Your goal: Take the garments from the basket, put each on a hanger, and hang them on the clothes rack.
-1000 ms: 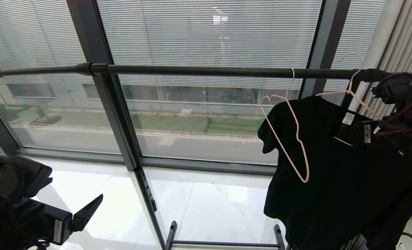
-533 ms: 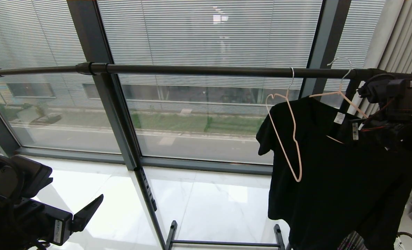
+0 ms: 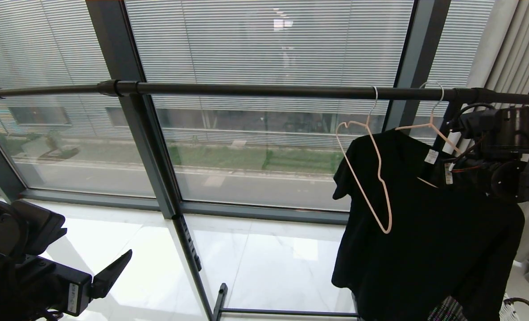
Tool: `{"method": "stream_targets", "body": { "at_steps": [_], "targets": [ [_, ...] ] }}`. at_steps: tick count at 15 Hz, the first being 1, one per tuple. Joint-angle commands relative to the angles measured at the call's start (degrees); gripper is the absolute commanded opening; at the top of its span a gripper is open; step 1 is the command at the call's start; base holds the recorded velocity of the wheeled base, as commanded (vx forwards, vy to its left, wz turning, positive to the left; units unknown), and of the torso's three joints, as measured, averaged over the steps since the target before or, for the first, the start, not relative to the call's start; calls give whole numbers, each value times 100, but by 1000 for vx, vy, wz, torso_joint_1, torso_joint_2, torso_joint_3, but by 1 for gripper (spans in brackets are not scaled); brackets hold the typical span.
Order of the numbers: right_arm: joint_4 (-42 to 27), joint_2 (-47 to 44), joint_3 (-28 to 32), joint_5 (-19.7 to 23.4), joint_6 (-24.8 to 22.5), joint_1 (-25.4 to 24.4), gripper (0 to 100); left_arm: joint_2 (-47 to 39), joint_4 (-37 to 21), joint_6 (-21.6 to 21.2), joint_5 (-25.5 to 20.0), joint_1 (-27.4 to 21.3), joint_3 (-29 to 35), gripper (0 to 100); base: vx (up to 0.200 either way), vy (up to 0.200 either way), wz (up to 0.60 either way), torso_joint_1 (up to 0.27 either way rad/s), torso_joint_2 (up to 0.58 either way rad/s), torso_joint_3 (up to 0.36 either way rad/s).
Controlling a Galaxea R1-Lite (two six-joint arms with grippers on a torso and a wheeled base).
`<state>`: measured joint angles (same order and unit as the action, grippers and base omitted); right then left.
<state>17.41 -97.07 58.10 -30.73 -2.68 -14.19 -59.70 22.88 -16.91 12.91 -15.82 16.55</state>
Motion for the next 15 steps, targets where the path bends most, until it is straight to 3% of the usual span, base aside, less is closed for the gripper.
{"method": "stream_targets", "body": {
  "at_steps": [1,3,4,9,11,12,13,15],
  "targets": [
    [-1,-22,-9,-12,-4,-14,0,20,6,-5,1,-17,-3,100,0,0,0,0,0,0],
    [-1,-13,-9,-91,-4,-14,0,37,6,-5,1,-35,-3,100,0,0,0,0,0,0],
    [-1,-13,-18,-91,5,-14,100,37,6,-5,1,-35,-3,100,0,0,0,0,0,0],
    [-45,303,-71,-91,5,-22,100,37,6,-32,1,-35,-3,100,0,0,0,0,0,0],
    [-1011,1147,-62,41,-83,-22,100,20,6,-23,19,27,6,100,0,0,0,0,0,0],
    [-1266,1323,-44,190,-110,-22,100,20,6,-23,19,53,-3,100,0,0,0,0,0,0],
    [-1627,1876,-53,876,-162,-31,100,20,6,-23,19,167,-3,100,0,0,0,0,0,0],
    [-1864,2448,-229,1078,-734,48,100,99,6,-23,36,255,6,100,-100,-100,0,-1,1,-1]
  ]
}}
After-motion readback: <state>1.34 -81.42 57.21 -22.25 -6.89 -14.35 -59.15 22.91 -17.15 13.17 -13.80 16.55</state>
